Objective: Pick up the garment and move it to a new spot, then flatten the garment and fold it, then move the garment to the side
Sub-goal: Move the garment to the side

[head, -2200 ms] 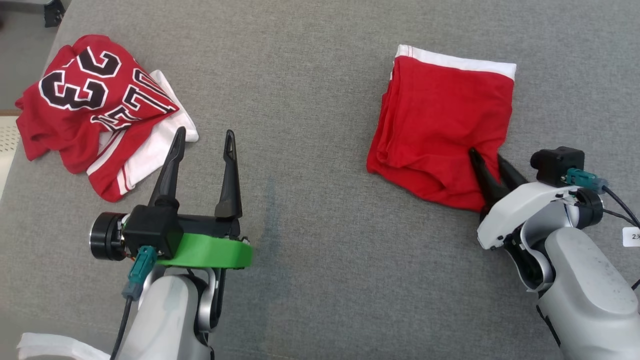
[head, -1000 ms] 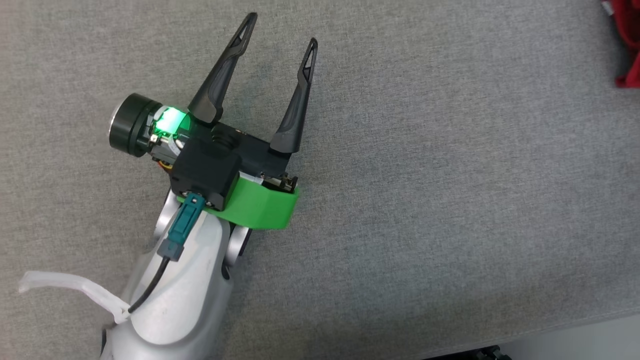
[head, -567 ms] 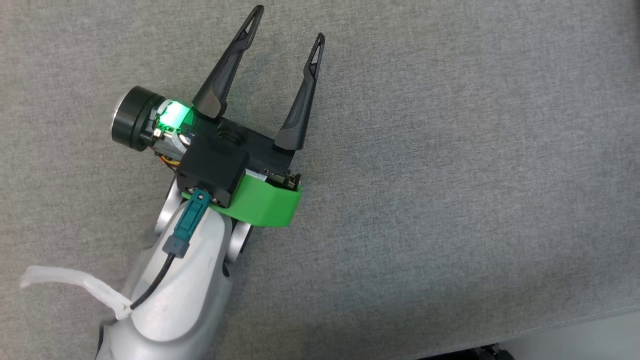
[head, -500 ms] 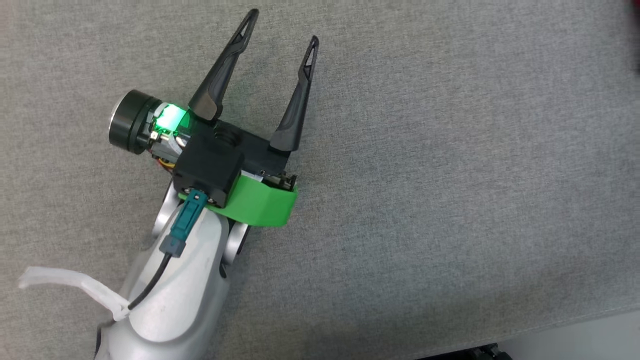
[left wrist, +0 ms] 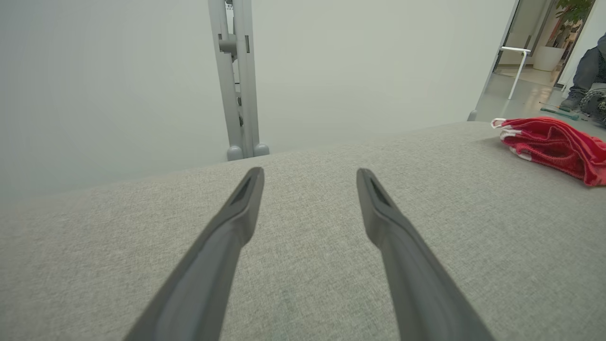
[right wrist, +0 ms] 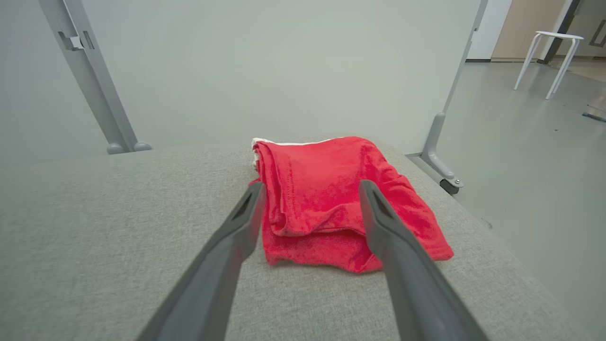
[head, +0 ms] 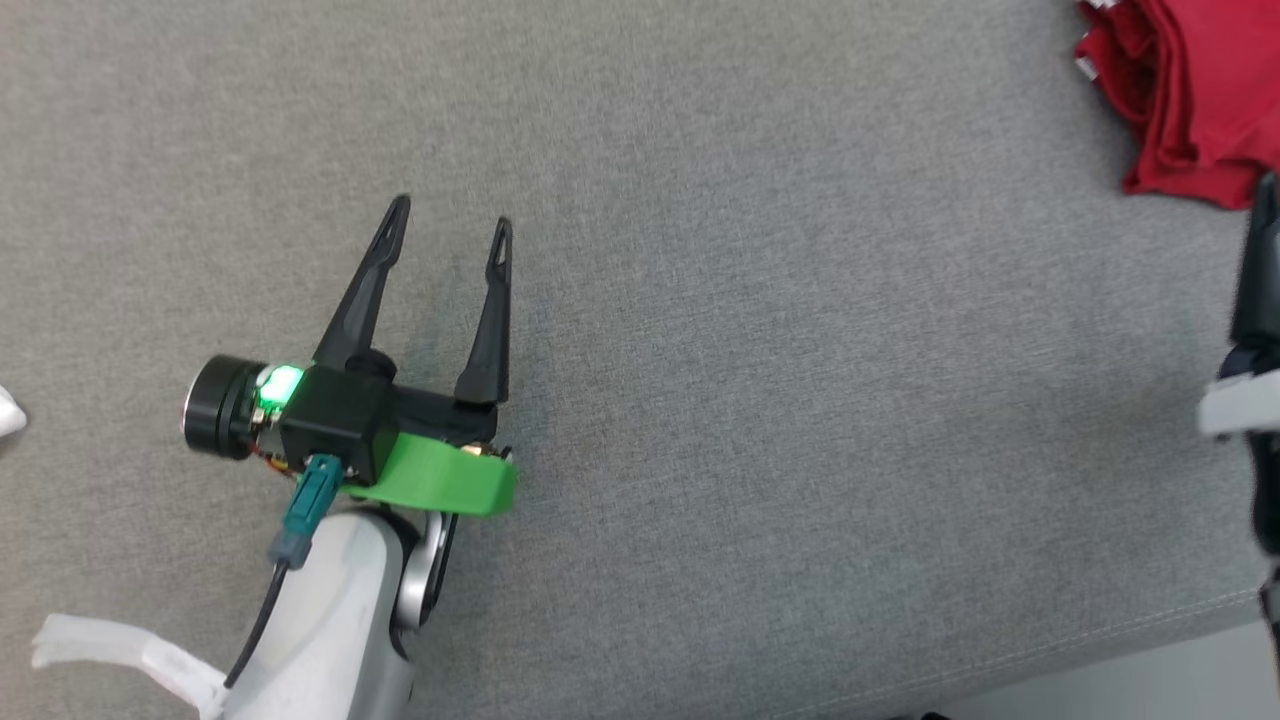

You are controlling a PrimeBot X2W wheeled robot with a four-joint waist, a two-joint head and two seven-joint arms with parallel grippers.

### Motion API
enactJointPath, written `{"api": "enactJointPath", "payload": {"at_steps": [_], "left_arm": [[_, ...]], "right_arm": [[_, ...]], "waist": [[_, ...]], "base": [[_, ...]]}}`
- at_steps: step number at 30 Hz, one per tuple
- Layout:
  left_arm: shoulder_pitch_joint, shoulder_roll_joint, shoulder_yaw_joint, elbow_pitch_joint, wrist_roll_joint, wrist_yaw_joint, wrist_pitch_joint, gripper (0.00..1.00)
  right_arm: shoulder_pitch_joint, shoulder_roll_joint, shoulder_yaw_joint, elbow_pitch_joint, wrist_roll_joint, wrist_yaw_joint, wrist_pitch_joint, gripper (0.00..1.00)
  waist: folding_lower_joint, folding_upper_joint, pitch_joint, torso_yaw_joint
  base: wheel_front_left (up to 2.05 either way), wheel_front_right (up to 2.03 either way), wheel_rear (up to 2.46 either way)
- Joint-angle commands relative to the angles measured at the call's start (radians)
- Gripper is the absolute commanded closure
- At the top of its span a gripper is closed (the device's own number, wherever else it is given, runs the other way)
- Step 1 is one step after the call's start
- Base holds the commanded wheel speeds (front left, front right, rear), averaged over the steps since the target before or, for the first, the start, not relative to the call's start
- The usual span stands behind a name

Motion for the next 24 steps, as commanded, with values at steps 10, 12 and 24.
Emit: {"api": "enactJointPath", "payload": {"at_steps": [10, 12, 24], "left_arm": [[0.104, -0.008, 0.061, 0.055, -0.077, 0.041, -0.024, 0.0], [0.118, -0.011, 0.073, 0.063, -0.085, 0.049, -0.026, 0.0], [0.259, 0.01, 0.149, 0.1, -0.103, 0.036, -0.032, 0.0]], "right_arm": [[0.193, 0.164, 0.071, -0.199, -0.071, -0.002, -0.003, 0.0], [0.21, 0.181, 0.086, -0.212, -0.076, -0.002, -0.003, 0.0], [0.342, 0.237, 0.098, -0.277, -0.152, -0.002, 0.046, 0.0]], "waist": [[0.0, 0.0, -0.173, 0.104], [0.0, 0.0, -0.189, 0.123], [0.0, 0.0, -0.328, 0.199]], "base": [[0.0, 0.0, 0.0], [0.0, 0.0, 0.0], [0.0, 0.0, 0.0]]}}
